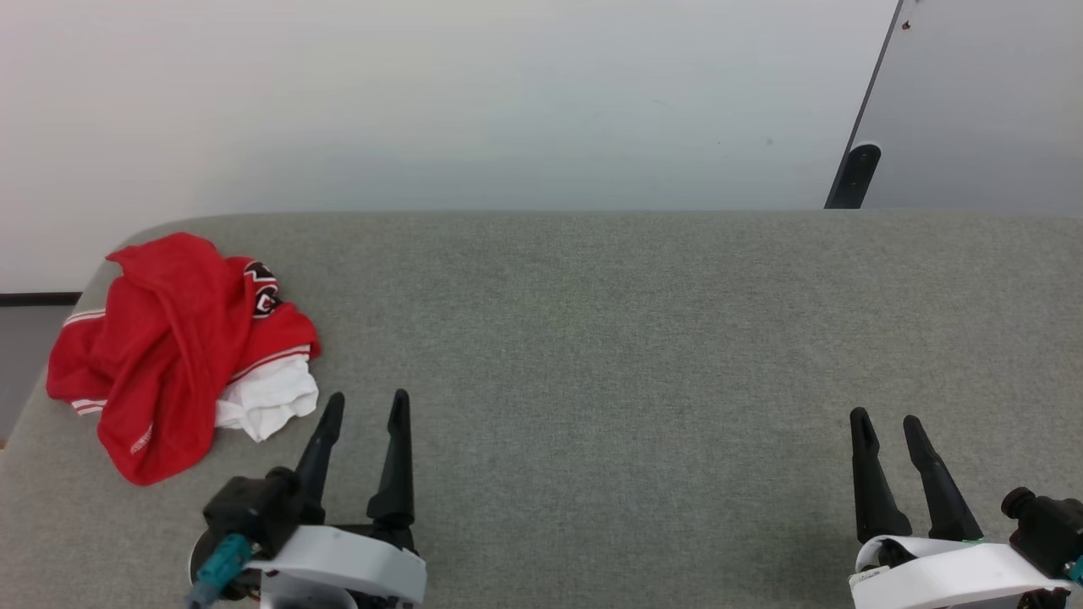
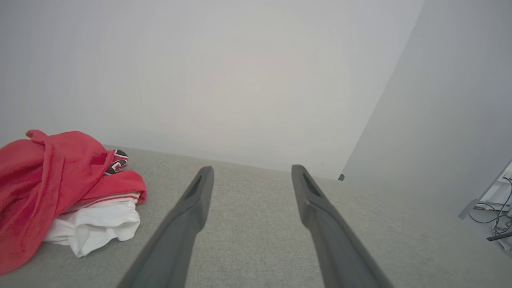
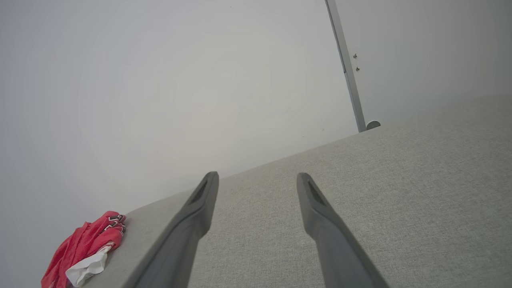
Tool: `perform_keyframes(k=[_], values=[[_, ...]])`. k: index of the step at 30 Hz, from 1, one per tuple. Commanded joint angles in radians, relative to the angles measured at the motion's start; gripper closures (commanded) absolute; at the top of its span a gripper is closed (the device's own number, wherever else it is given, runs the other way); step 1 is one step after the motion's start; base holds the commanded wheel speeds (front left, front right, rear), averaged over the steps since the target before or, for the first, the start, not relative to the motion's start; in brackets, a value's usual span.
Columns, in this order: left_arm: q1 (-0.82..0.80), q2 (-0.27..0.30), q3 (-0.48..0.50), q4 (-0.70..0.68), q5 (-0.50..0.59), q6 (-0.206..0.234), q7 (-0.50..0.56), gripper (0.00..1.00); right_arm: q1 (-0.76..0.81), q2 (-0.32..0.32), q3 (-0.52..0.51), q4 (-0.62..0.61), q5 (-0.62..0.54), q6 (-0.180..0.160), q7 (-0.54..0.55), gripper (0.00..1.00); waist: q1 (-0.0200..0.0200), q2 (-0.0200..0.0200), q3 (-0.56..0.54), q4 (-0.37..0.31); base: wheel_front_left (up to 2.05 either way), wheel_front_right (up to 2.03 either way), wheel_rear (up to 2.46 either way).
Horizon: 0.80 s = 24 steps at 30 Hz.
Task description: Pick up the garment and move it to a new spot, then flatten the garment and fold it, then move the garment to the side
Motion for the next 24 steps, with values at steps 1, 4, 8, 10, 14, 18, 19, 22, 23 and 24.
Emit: perform_keyframes(k=[1, 4, 8, 10, 14, 18, 19, 22, 23, 24], values=[[-0.007, 0.000, -0.004, -0.010, 0.023, 0.002, -0.006, 0.00, 0.006, -0.001, 0.001, -0.011, -0.023, -0.001, -0.007, 0.00, 0.0000, 0.0000, 0.000, 0.000, 0.00, 0.00, 0.00], [-0.006, 0.007, -0.015, -0.016, 0.067, 0.008, -0.012, 0.00, 0.008, -0.001, 0.004, -0.014, -0.049, -0.001, -0.014, 0.00, 0.0000, 0.0000, 0.000, 0.000, 0.00, 0.00, 0.00], [-0.004, 0.007, -0.023, -0.018, 0.099, 0.011, -0.021, 0.00, 0.010, -0.001, 0.007, -0.018, -0.076, -0.001, -0.022, 0.00, 0.0000, 0.0000, 0.000, 0.000, 0.00, 0.00, 0.00], [-0.005, 0.008, -0.027, -0.020, 0.117, 0.013, -0.026, 0.00, 0.010, -0.001, 0.009, -0.020, -0.088, -0.001, -0.026, 0.00, 0.0000, 0.0000, 0.000, 0.000, 0.00, 0.00, 0.00], [-0.006, 0.009, -0.031, -0.024, 0.147, 0.015, -0.033, 0.00, 0.012, -0.001, 0.012, -0.024, -0.117, -0.001, -0.035, 0.00, 0.0000, 0.0000, -0.001, 0.000, 0.00, 0.00, 0.00], [-0.005, 0.009, -0.033, -0.027, 0.175, 0.017, -0.041, 0.00, 0.015, -0.001, 0.014, -0.028, -0.143, -0.001, -0.042, 0.00, 0.0000, 0.0000, -0.002, 0.001, 0.00, 0.00, 0.00], [-0.005, 0.009, -0.033, -0.027, 0.183, 0.017, -0.043, 0.00, 0.015, -0.002, 0.015, -0.029, -0.149, -0.001, -0.045, 0.00, 0.0000, 0.0000, -0.002, 0.001, 0.00, 0.00, 0.00], [-0.005, 0.008, -0.030, -0.025, 0.196, 0.017, -0.050, 0.00, 0.019, -0.002, 0.016, -0.031, -0.171, -0.001, -0.049, 0.00, 0.0000, 0.0000, -0.005, 0.006, 0.00, 0.00, 0.00], [-0.005, 0.008, -0.026, -0.023, 0.197, 0.018, -0.051, 0.00, 0.021, -0.002, 0.015, -0.032, -0.177, -0.001, -0.052, 0.00, 0.0000, 0.0000, -0.006, 0.008, 0.00, 0.00, 0.00], [-0.005, 0.007, -0.023, -0.019, 0.198, 0.016, -0.053, 0.00, 0.023, -0.002, 0.015, -0.032, -0.184, -0.001, -0.054, 0.00, 0.0000, 0.0000, -0.008, 0.012, 0.00, 0.00, 0.00]])
